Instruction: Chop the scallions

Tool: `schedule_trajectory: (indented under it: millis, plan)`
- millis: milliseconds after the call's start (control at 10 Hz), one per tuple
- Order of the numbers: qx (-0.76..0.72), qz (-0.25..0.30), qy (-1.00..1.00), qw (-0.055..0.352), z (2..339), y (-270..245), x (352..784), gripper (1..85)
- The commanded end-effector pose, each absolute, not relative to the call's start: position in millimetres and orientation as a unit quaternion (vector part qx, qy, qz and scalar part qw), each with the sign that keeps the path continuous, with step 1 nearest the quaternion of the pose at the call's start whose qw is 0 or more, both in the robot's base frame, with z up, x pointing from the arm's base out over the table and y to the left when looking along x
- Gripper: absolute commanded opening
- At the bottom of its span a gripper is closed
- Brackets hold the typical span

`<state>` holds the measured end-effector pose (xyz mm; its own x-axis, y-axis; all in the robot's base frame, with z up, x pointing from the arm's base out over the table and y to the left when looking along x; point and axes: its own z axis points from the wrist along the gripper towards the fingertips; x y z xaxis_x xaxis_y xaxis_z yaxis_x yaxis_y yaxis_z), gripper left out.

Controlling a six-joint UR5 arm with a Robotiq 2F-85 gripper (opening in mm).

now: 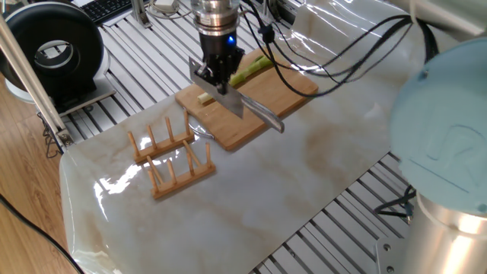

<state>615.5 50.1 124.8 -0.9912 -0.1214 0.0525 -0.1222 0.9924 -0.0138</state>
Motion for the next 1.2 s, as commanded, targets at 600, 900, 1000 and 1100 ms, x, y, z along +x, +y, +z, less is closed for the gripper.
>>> schedule_trajectory:
  millis: [600,900,1000,1100]
  plan:
    - [0.082,-0.008,-0.997,0.007,125.5,55.6,639.0,1.0]
    - [0.058,0.01,-0.998,-0.016,125.0,44.5,666.7,1.0]
    - [0.042,0.01,-0.999,-0.021,120.2,44.1,681.8,1.0]
    - [0.029,0.011,-0.999,-0.028,112.0,41.9,690.2,1.0]
